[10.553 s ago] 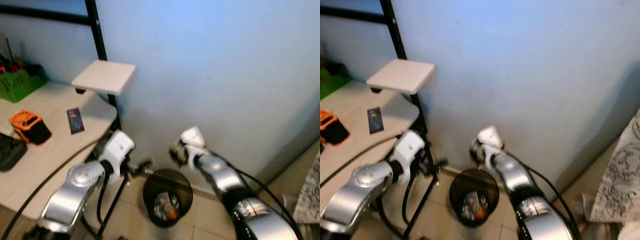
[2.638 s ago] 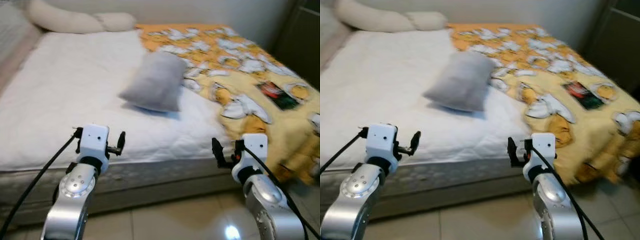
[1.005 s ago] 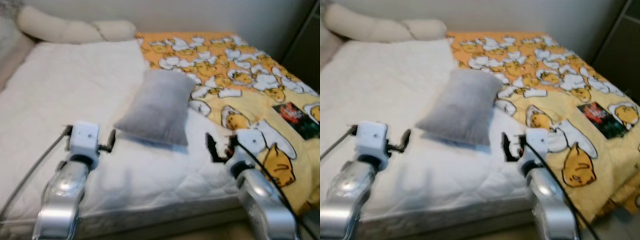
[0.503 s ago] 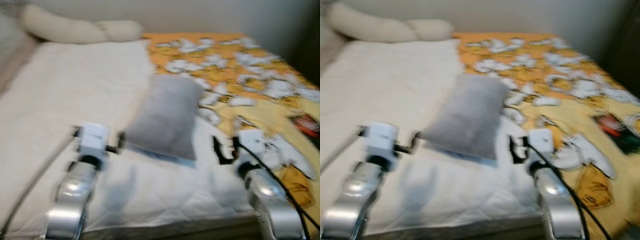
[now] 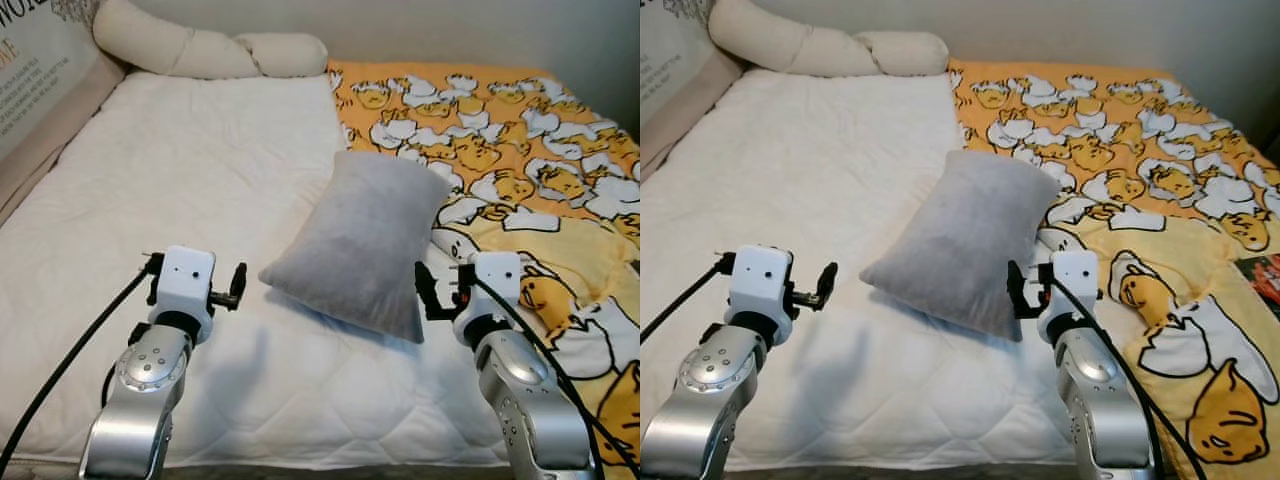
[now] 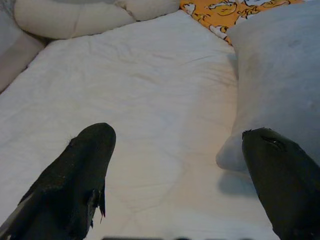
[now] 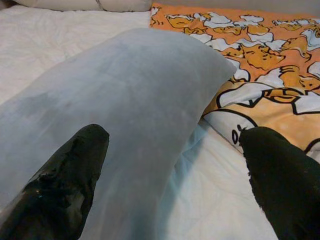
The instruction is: Clean up the room
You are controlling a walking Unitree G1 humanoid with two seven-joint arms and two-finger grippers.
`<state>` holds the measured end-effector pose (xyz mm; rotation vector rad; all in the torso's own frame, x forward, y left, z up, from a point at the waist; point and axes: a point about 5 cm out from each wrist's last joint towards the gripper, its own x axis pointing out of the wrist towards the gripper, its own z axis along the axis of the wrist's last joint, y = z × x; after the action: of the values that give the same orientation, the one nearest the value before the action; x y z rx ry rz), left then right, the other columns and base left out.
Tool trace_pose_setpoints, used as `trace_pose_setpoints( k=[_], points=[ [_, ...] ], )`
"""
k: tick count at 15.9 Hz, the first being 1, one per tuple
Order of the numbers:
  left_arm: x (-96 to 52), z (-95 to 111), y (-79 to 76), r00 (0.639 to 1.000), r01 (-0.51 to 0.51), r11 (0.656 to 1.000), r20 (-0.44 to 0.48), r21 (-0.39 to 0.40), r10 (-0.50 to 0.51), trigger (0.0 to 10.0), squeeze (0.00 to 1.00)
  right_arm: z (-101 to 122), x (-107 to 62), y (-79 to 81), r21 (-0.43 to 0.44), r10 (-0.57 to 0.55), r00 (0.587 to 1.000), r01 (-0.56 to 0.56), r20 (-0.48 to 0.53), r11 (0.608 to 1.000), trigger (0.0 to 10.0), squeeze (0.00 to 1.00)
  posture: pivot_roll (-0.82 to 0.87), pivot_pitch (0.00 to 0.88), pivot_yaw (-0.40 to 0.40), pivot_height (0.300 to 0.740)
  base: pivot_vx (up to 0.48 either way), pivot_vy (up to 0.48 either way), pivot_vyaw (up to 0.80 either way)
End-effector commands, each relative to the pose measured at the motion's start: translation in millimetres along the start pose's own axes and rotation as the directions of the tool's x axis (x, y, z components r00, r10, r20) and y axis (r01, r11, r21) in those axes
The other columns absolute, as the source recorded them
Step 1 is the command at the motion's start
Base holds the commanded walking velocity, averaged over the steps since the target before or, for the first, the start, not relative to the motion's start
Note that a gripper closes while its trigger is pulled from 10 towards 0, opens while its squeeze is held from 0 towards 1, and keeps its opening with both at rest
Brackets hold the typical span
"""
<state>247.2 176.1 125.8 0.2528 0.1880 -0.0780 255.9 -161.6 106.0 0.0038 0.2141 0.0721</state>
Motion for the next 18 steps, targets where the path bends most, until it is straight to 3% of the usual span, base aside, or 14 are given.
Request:
trace_pose_setpoints(
  k=[1,9,10,11,14,18],
  points=[
    [0.6,2,0.7,1.0,0.006,1.0,0.012,0.01,-0.006,10.0,0.0,3,0.8,0.7,0.007,0.003,1.0,-0.003,0.013,1.0,10.0,0.0,-0.07,0.0,-0.039,0.74,0.0,0.0,0.0],
    [1.6,3,-2.6,0.999,0.033,0.999,0.005,0.024,-0.033,10.0,0.0,5,3.2,2.2,0.02,-0.006,1.0,0.006,-0.006,1.0,10.0,0.0,-0.07,0.0,-0.038,0.74,0.0,0.0,0.0],
    [2.0,3,-4.3,0.999,0.051,0.998,0.005,0.027,-0.051,10.0,0.0,6,4.4,-2.2,0.051,-0.034,0.999,0.035,-0.017,0.998,10.0,0.93,-0.07,0.0,-0.037,0.74,0.0,0.0,0.0],
    [2.5,3,-5.8,0.998,0.066,0.997,0.006,0.031,-0.067,10.0,0.0,7,5.8,-6.5,0.082,-0.058,0.998,0.06,-0.028,0.995,10.0,1.0,-0.07,0.0,-0.037,0.74,0.0,0.0,0.0],
    [5.2,5,-13.7,0.989,0.149,0.988,0.015,0.038,-0.15,10.0,0.0,6,16.3,-24.5,0.156,-0.096,0.993,0.105,-0.062,0.982,10.0,1.0,-0.07,0.0,-0.036,0.74,0.0,0.0,0.0],
    [11.9,11,-29.8,0.941,0.337,0.939,0.018,0.066,-0.339,10.0,0.0,1,55.9,-54.3,0.269,-0.169,0.971,0.21,-0.169,0.94,10.0,1.0,-0.09,0.0,-0.004,0.74,0.0,0.0,0.0]
  ],
)
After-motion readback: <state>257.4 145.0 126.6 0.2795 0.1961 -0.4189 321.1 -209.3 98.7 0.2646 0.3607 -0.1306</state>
